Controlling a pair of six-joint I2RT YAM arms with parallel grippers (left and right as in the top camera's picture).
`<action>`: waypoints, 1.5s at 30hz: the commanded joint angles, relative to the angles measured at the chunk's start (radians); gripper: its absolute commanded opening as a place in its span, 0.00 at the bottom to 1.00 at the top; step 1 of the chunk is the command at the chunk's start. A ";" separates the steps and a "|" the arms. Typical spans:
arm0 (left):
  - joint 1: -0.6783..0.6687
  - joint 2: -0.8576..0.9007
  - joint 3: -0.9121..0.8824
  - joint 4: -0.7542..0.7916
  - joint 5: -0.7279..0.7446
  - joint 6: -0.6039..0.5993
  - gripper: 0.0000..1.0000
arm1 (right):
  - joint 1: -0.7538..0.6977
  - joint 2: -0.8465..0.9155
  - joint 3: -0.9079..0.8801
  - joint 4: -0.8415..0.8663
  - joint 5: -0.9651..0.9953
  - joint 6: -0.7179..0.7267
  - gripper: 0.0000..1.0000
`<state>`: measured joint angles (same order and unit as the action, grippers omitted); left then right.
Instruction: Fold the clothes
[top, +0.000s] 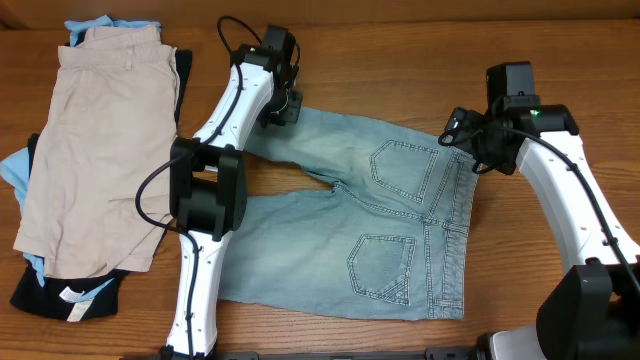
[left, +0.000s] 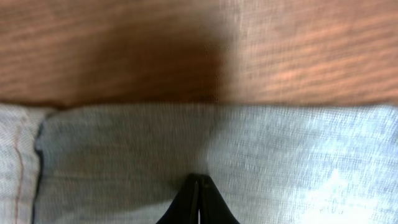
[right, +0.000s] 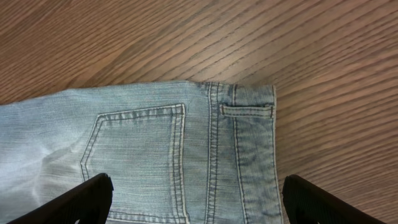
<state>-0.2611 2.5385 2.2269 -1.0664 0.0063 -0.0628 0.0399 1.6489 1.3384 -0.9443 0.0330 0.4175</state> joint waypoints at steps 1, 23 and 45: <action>0.000 0.026 -0.082 0.092 -0.018 -0.031 0.04 | -0.002 0.001 -0.004 0.002 0.011 -0.007 0.91; -0.001 0.110 -0.212 0.739 -0.039 -0.016 0.04 | -0.002 0.001 -0.004 0.024 0.011 -0.007 0.91; 0.020 0.096 0.694 -0.381 -0.039 -0.012 1.00 | -0.002 0.001 -0.004 0.043 0.005 -0.007 0.95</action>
<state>-0.2543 2.6377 2.8456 -1.3338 -0.0277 -0.0761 0.0399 1.6489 1.3384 -0.9073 0.0330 0.4145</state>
